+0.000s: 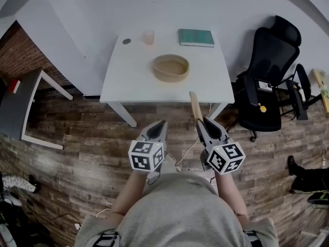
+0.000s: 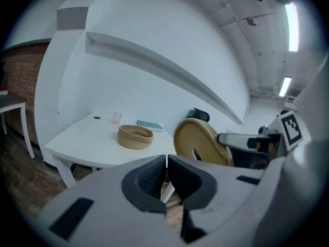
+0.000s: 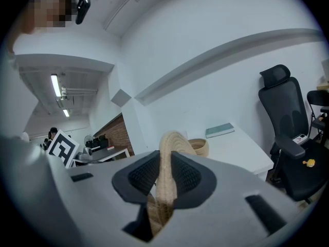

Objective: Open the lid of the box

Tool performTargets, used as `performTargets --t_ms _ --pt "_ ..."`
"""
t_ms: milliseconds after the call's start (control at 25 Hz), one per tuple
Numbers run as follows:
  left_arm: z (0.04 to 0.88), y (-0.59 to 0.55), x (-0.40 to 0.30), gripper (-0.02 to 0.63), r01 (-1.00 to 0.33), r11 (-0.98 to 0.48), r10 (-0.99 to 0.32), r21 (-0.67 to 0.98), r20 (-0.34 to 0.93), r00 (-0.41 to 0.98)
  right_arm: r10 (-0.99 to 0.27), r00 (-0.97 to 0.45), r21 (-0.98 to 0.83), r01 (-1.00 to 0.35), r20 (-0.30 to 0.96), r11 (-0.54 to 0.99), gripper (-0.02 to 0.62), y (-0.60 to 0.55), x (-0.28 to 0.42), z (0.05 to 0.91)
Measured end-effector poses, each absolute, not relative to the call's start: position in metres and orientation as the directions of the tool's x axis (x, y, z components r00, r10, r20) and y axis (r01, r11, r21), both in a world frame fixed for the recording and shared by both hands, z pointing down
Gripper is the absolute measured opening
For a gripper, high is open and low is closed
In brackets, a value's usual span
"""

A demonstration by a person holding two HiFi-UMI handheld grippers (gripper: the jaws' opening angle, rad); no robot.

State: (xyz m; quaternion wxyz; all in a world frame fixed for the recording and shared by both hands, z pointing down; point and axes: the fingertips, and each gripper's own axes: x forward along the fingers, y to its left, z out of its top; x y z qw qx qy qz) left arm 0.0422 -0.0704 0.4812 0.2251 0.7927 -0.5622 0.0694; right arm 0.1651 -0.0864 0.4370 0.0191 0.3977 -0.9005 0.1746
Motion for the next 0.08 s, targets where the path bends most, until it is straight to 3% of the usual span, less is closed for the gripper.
performTargets --t_ms 80 --pt "0.4816 -0.0698 0.0416 0.014 -0.922 -0.267 -0.86 0.279 0.362 0.359 -0.709 -0.684 -0.298 -0.722 0.172 0.624 0.074 -0.0862 0.1639 0.4369"
